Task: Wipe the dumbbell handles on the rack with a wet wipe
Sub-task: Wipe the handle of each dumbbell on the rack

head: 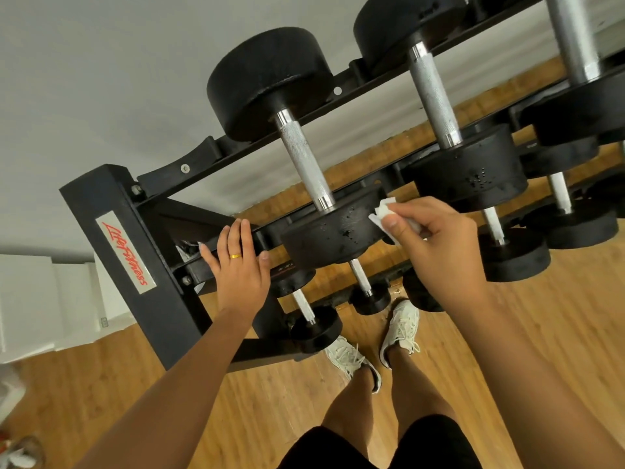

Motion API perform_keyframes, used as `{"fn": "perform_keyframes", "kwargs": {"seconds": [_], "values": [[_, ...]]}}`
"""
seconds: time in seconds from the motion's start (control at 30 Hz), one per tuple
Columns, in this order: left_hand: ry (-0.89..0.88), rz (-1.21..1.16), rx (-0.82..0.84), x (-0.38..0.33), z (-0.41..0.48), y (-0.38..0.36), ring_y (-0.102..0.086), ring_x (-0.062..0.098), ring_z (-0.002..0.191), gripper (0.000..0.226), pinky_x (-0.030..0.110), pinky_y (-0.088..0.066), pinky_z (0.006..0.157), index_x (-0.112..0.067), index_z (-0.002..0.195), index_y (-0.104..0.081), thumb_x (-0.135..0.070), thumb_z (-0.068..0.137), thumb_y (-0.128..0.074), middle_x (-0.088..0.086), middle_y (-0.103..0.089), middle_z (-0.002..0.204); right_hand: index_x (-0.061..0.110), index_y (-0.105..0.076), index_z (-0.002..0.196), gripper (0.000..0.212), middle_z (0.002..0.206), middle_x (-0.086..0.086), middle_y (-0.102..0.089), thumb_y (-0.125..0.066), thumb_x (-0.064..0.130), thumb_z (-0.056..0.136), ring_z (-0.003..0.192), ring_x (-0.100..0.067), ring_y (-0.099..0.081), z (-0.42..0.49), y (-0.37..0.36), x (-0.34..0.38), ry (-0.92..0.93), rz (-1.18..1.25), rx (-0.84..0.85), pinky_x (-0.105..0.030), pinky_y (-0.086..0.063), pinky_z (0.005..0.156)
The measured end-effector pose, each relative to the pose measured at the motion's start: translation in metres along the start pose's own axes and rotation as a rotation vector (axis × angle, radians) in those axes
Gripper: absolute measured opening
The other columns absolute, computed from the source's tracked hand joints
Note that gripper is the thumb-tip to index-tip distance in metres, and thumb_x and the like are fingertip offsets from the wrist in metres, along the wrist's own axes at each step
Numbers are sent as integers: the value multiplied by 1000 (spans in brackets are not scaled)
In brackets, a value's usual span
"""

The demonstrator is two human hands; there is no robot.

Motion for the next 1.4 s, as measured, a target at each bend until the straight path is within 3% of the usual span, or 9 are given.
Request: {"fn": "perform_keyframes", "kwargs": {"seconds": [0.1, 0.23, 0.37, 0.53, 0.73, 0.93, 1.13, 1.3, 1.4], "values": [[10, 4, 3, -1, 1, -1, -25, 36, 150, 61, 69, -3, 121, -8, 161, -22, -37, 108, -25, 17, -35, 160, 15, -73, 119, 25, 111, 4, -71, -65, 24, 97, 100, 1, -63, 18, -1, -4, -71, 9, -14, -9, -48, 87], [4, 17, -10, -2, 1, 0, -25, 35, 149, 60, 70, -5, 121, -8, 160, -24, -37, 108, -27, 18, -36, 159, 16, -72, 122, 26, 115, 5, -70, -63, 22, 98, 105, -5, -64, 26, -5, -2, -155, 32, -42, -26, -53, 96], [1, 17, -14, -2, 1, 0, -25, 36, 149, 60, 70, -5, 121, -8, 160, -23, -36, 108, -26, 18, -36, 160, 15, -73, 118, 24, 113, 6, -70, -66, 21, 96, 104, -3, -63, 0, -1, 9, -87, 32, -37, -17, -51, 91], [7, 11, -17, -3, 1, 1, -25, 35, 150, 59, 69, -4, 121, -8, 160, -24, -36, 108, -26, 17, -36, 160, 16, -70, 122, 25, 114, 5, -70, -63, 21, 98, 105, -6, -63, 28, -5, 5, -155, 47, -51, -33, -54, 96], [5, 9, -10, -4, 0, 3, -25, 34, 150, 59, 70, -6, 121, -9, 160, -23, -36, 108, -26, 16, -34, 161, 14, -73, 115, 21, 109, 7, -68, -67, 18, 96, 101, 2, -60, -12, -10, 25, -26, 2, -104, -7, -44, 88], [19, -12, -16, -5, 1, 3, -26, 34, 150, 58, 73, -10, 120, -11, 160, -26, -35, 107, -30, 14, -35, 161, 20, -72, 117, 21, 105, 6, -71, -63, 24, 98, 97, -2, -64, 14, -10, 16, -169, 99, -140, -21, -56, 83], [21, -30, -1, -5, 0, 4, -25, 34, 150, 58, 71, -8, 121, -10, 159, -27, -34, 107, -31, 14, -34, 162, 15, -74, 113, 21, 107, 6, -70, -69, 21, 94, 99, 1, -59, -18, -14, 33, -41, -43, -74, -3, -42, 83], [17, -25, 9, -6, 0, 6, -27, 34, 150, 58, 69, -6, 121, -10, 159, -29, -37, 108, -28, 14, -34, 162, 20, -72, 117, 23, 107, 7, -70, -68, 24, 95, 100, -2, -63, 11, -14, 30, -101, 55, -115, -14, -52, 83], [16, -29, 12, -7, -1, 8, -27, 34, 150, 59, 67, -5, 122, -10, 159, -30, -40, 109, -25, 13, -35, 162, 16, -73, 112, 20, 107, 5, -71, -71, 19, 93, 100, -2, -62, -10, -16, 34, -24, 8, -117, -9, -48, 85]]}}
Point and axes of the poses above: each hand's wrist, its own z-axis towards the middle knuckle, its own y-axis out of the back of the hand, x = y × z, the point moved 4 cm from there along z, towards the middle knuckle
